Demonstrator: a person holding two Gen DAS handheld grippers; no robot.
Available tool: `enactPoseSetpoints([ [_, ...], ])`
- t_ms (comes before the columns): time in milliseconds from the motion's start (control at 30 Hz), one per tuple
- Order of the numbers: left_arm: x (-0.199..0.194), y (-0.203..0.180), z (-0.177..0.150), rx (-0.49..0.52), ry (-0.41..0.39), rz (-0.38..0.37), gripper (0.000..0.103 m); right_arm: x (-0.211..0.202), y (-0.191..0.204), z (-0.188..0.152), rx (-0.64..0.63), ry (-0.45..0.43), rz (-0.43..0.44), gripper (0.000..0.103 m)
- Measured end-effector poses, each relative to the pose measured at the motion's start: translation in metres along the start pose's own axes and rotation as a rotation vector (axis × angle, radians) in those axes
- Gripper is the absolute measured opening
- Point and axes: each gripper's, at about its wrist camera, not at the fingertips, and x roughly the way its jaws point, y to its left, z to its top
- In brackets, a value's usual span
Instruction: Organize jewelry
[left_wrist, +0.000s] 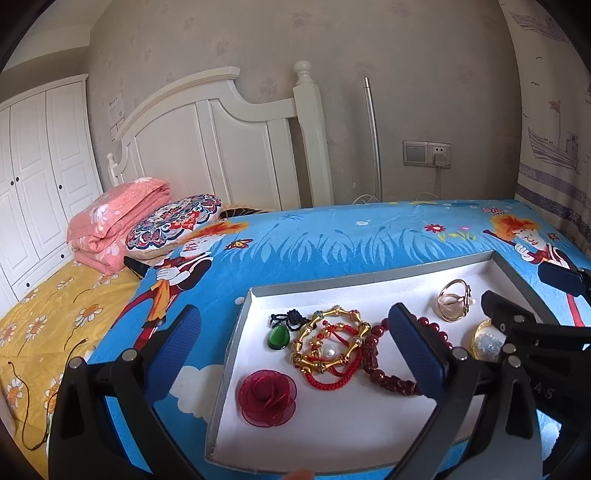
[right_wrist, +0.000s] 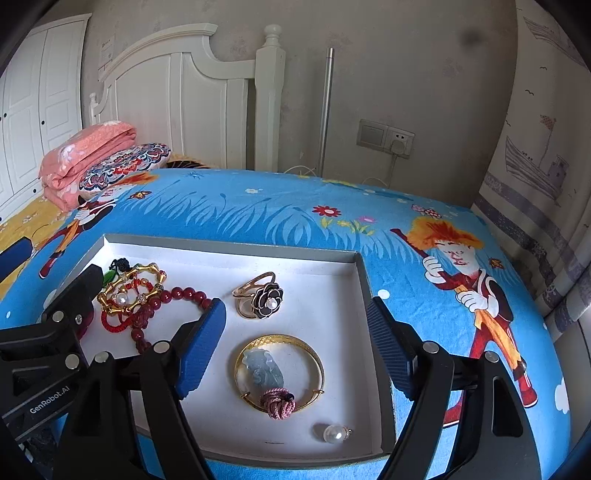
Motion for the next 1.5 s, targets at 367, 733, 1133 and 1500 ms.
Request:
enactPoseSetpoints([
  [367,-0.001,0.012,-0.006,-0.071,0.082,-0.066,0.098,-0.006,-0.004,-0.003,-0.016,0.04,-0.006,0.081],
  [733,-0.006,0.01,-0.005,-0.052,0.089,-0.093,0.098,-0.014,-0.006,-0.005,-0.024,0.052,0.016,0.082],
  [1133,-0.007,0.008,-0.007,-0.055,0.102,-0.092,0.098,-0.018,-0.008,-0.006,-0.014,0.042,0.004,0.083],
  [1500,-0.011,0.017,-0.006,-0.076,0.111,-0.076,0.098,-0.024,-0.012,-0.005,-0.007,0.039,0.014,0.083],
])
